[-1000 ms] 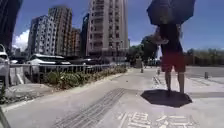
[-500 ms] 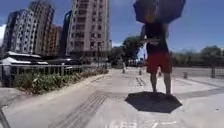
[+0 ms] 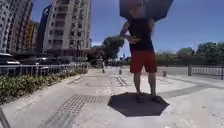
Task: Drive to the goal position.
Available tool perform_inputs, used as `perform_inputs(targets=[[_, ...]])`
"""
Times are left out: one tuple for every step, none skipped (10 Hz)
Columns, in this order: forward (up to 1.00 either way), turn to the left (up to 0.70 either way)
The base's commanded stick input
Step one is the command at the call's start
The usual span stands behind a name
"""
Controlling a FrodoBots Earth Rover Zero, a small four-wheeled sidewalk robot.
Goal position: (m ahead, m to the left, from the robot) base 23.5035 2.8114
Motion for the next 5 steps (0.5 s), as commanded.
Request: perform_inputs(targets=[[0.45,0.0],[0.45,0.0],[0.45,0.0],[0.45,0.0],[0.45,0.0]])
